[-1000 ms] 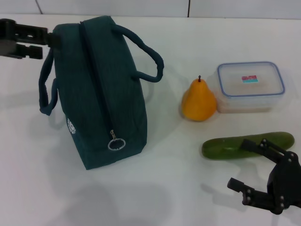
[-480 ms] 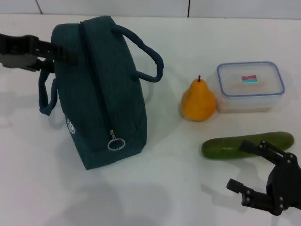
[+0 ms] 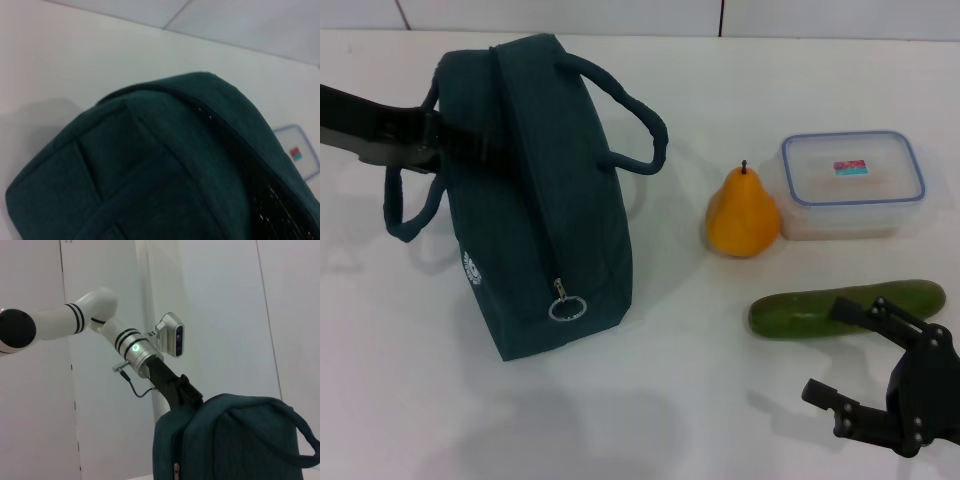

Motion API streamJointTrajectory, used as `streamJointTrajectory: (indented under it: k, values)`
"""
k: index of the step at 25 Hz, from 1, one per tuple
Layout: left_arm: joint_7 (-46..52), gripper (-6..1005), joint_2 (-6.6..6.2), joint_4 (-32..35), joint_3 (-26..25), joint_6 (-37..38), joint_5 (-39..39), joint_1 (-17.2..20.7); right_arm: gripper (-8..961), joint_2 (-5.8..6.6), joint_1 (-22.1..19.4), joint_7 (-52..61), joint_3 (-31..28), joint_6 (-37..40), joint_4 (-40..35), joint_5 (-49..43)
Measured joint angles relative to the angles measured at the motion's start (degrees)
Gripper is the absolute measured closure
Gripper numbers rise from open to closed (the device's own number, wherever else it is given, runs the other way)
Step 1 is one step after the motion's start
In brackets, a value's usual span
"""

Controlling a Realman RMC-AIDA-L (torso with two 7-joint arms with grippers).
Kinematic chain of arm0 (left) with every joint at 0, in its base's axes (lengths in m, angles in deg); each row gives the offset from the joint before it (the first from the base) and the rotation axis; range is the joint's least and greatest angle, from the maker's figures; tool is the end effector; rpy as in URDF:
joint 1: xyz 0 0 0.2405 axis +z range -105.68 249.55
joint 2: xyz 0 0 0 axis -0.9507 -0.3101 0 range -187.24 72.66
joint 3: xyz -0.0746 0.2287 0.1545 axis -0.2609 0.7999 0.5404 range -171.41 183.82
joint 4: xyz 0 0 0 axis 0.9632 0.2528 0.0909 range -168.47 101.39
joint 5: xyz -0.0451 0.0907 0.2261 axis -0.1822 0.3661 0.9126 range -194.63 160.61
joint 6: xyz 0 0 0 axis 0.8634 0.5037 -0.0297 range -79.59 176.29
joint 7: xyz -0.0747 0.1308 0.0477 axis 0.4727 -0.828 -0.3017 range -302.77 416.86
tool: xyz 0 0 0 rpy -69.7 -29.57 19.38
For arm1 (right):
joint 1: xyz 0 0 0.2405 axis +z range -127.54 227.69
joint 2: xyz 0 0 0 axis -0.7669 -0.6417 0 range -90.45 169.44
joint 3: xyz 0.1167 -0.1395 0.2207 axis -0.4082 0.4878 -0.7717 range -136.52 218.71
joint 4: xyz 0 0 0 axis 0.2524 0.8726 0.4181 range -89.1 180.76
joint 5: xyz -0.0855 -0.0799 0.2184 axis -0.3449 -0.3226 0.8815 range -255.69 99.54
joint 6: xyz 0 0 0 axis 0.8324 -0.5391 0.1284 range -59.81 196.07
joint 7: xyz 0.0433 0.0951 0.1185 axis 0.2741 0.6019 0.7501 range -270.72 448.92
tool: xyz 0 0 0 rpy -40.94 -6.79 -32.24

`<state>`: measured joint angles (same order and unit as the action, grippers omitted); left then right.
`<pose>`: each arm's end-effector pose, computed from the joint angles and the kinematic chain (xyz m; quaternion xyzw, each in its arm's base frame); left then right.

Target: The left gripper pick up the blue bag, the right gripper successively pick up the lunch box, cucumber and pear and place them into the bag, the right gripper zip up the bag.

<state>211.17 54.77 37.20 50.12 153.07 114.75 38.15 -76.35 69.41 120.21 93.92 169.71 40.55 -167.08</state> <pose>-0.2505 0.4019 0.1064 -0.8069 -0.5747 -0.0658 0.1197 0.3434 0.2386 -0.0765 -0.8942 0.0893 0.4022 0.1749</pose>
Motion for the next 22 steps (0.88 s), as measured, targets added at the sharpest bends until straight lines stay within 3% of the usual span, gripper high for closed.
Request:
streamJointTrajectory:
  k: [5, 17, 19, 22]
  values:
    - [-3.27, 292, 0.19, -0.14, -0.08, -0.22, -1.62, -0.07, 97, 0.00, 0.00, 0.00, 0.00, -0.07, 0.00, 0.06]
    - [-3.10, 770, -0.44, -0.54, 0.37, 0.23, -1.97, -0.58, 97, 0.00, 0.00, 0.00, 0.00, -0.16, 0.00, 0.06]
    - [-3.09, 937, -0.46, -0.53, 0.38, 0.25, -1.96, -0.58, 97, 0.00, 0.00, 0.00, 0.00, -0.16, 0.00, 0.06]
    - [-3.04, 934, -0.47, -0.53, 0.36, 0.31, -1.99, -0.58, 97, 0.00, 0.00, 0.00, 0.00, -0.16, 0.00, 0.06]
